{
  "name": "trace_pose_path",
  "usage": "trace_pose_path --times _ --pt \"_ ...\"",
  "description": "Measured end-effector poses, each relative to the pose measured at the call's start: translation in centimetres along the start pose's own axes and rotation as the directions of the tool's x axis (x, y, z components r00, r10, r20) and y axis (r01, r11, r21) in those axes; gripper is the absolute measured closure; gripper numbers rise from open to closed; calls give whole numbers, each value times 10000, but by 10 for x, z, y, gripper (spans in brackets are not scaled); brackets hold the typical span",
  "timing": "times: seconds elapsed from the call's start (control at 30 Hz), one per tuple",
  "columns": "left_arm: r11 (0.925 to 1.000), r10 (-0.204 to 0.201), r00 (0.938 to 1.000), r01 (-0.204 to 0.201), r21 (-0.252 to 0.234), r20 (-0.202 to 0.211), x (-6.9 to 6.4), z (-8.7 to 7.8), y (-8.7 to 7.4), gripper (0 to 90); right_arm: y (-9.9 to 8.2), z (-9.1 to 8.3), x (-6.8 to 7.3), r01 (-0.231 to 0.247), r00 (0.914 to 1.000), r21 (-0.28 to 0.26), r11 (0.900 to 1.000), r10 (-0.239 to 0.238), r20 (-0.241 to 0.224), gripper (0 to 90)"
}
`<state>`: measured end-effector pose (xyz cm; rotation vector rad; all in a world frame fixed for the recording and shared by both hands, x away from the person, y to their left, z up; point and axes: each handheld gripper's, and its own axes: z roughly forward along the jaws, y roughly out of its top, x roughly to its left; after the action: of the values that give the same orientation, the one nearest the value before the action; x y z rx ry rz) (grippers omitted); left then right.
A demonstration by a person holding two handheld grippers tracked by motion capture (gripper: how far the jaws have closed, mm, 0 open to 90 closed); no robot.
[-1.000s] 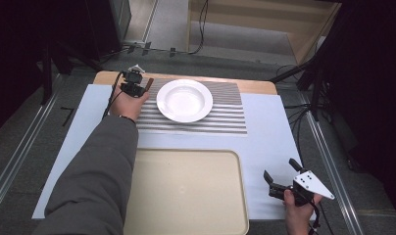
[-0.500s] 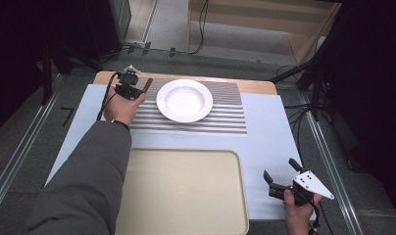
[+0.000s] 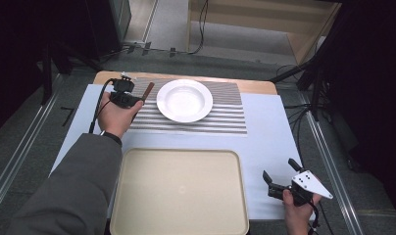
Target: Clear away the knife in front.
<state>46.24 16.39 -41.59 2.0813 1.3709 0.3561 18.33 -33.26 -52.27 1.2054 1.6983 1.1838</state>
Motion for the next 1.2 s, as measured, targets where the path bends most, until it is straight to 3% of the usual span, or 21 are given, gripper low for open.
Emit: trace_pose_path --times 0.33,0.73,1.2 --pt "9986 476 9985 -470 -242 259 -13 -33 -22 768 0 0 0 22 10000 20 10000 -22 -72 0" --pt "9943 1006 9944 -992 -399 330 -31 -54 -62 768 0 0 1 59 9999 48 10000 -59 -85 0" --pt "9931 1089 9899 -1042 -545 906 -51 -71 -115 768 0 -1 1 86 9999 52 9999 -86 -94 0"
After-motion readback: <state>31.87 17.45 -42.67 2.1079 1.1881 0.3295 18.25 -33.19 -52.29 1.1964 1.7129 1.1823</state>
